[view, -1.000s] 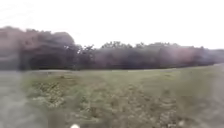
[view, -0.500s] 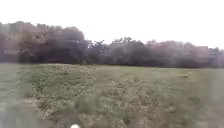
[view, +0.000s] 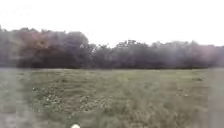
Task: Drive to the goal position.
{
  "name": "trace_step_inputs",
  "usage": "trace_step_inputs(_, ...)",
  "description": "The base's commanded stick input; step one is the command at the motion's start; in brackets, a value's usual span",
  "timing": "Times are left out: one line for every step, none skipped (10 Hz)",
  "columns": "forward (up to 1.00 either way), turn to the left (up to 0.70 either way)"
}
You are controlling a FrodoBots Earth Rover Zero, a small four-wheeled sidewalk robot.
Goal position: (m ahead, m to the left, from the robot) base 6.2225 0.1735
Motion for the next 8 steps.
trace_step_inputs(1.00,0.00)
trace_step_inputs(1.00,0.00)
trace_step_inputs(1.00,0.00)
trace_step_inputs(1.00,0.00)
trace_step_inputs(1.00,0.00)
trace_step_inputs(1.00,0.00)
trace_step_inputs(1.00,0.00)
trace_step_inputs(1.00,0.00)
